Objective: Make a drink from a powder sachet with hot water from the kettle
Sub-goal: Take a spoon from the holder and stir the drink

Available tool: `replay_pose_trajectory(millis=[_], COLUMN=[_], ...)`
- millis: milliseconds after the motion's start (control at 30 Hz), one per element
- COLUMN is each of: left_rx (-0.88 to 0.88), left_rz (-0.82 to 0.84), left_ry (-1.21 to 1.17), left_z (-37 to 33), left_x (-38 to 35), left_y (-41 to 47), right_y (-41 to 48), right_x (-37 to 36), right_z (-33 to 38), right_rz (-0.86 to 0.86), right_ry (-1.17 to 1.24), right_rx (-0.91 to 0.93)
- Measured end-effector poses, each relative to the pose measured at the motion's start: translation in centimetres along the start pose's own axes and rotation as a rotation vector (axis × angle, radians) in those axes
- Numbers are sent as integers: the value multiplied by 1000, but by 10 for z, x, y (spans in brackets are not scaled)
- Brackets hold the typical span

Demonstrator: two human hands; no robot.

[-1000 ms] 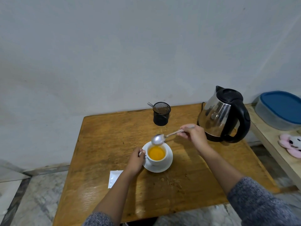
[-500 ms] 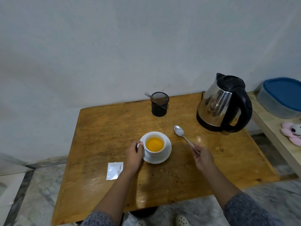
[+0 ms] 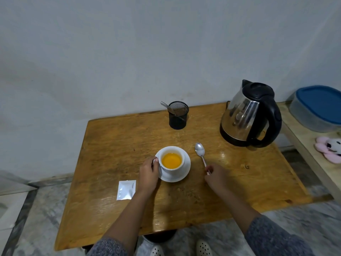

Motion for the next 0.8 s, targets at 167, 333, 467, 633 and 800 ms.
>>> replay_pose_trajectory(millis=[167, 333, 467, 633, 800], left_rx=[10, 45, 53, 41, 45], left_rz=[17, 17, 26, 4, 45], left_ry=[9, 3, 6, 110, 240], left_z=[1, 5, 4, 15, 50], left_x=[-2, -3, -4, 0, -8], left_y=[-2, -3, -4, -21, -52], right_y=[-9, -9, -8, -9, -11], right_x=[-13, -22, -23, -13, 11], right_z=[12, 9, 9, 6, -20], right_rz=[75, 106, 103, 49, -46], right_ry=[-226, -338, -362, -369, -464], right_rx=[230, 256, 273, 334, 357])
Point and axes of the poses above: each hand's wrist, its own y-axis towards the middle knuckle, its own x-axis out of the back of the hand, z = x × y, the point moved 10 cm from there along y, towards the middle knuckle, and after that the axes turned 5 degrees about -z, right-handed, at the moved point
